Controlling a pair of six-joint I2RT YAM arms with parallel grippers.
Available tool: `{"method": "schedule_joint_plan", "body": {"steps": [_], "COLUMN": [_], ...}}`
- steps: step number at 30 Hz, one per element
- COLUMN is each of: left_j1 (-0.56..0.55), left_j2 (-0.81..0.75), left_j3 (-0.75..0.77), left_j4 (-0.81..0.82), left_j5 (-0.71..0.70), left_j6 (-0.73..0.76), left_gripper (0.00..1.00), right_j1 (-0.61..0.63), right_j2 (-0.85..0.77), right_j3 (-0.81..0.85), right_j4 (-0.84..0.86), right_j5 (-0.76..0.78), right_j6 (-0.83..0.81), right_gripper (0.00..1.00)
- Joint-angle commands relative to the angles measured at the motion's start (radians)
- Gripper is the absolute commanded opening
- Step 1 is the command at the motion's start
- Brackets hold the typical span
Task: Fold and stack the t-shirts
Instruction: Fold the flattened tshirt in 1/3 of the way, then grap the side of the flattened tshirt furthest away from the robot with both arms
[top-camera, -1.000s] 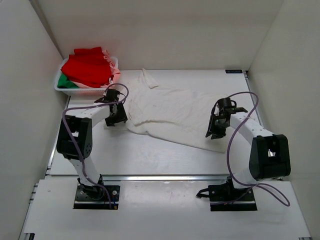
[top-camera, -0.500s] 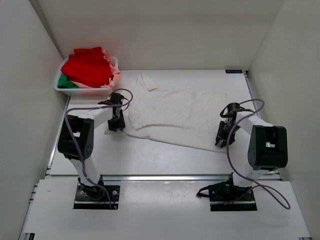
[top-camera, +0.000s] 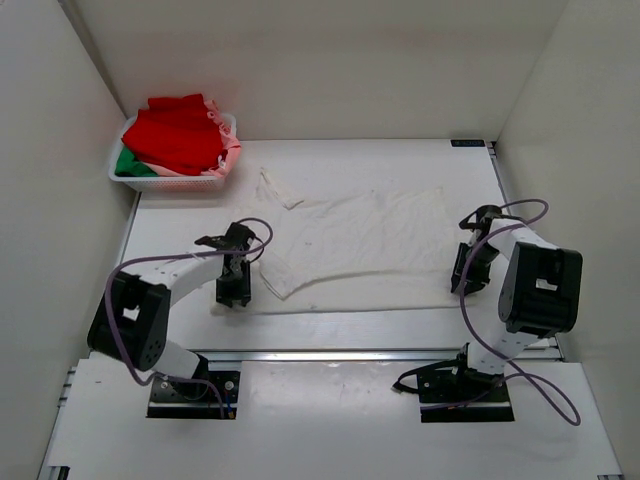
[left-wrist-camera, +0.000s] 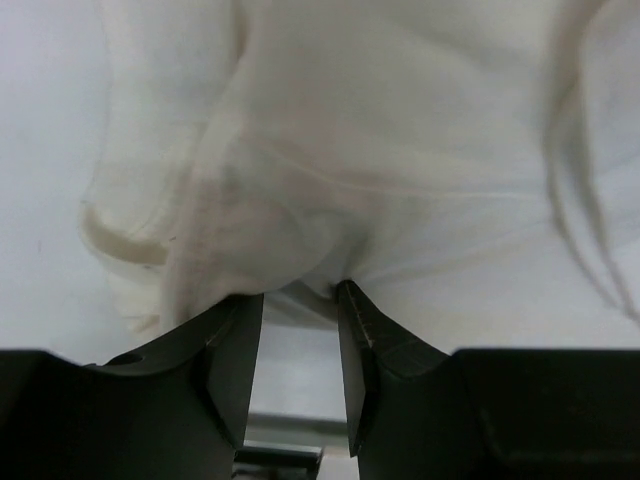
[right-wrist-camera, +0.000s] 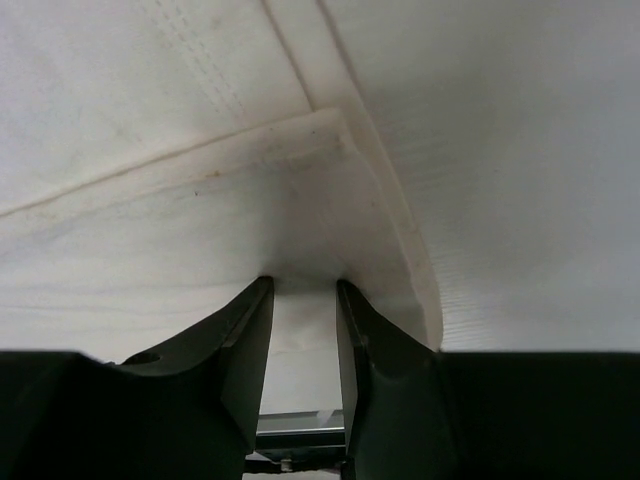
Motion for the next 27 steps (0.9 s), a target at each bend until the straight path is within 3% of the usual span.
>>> {"method": "schedule_joint_plan", "body": {"steps": [1, 5, 8, 10, 13, 16, 19, 27], "left_j1": [-0.002, 0.013, 0.071, 0.088, 0.09, 0.085, 0.09, 0.13], "left_j2": [-0.109, -0.283, -0.342, -0.33, -0.227, -0.022, 0.184, 0.633], "left_j3": [-0.072, -0.015, 0.129, 0.253, 0.385, 0.552, 0.725, 1.152], "left_j4": [-0.147, -0.228, -0.227, -0.207, -0.112, -0.035, 0.02, 0.109], "left_j5": [0.015, 0.082, 0.144, 0.192, 0.245, 0.279, 0.24, 0.102], "left_j6": [-0.007, -0.019, -0.017, -0.025, -0.03, -0.036, -0.056, -0.06], "left_gripper": [0.47, 0.54, 0.63, 0.65, 0.65, 0.63, 0.58, 0.57], "right_j1": [-0.022, 0.027, 0.067, 0.091, 0.105, 0.09, 0.095, 0.085], "right_j2": [-0.052, -0.155, -0.223, -0.244, -0.214, -0.122, -0.025, 0.144], "right_j3": [-0.047, -0.026, 0.087, 0.172, 0.29, 0.41, 0.517, 0.678], "right_j4": [-0.011, -0.084, -0.156, -0.175, -0.144, -0.103, -0.049, 0.097], "right_j5": [0.125, 0.137, 0.131, 0.128, 0.088, 0.048, 0.051, -0.03], "right_j6": [-0.058, -0.035, -0.016, -0.01, -0.009, 0.004, 0.014, 0.011], "right_gripper": [0.29, 0.28, 0.29, 0.28, 0.3, 0.33, 0.36, 0.35]}}
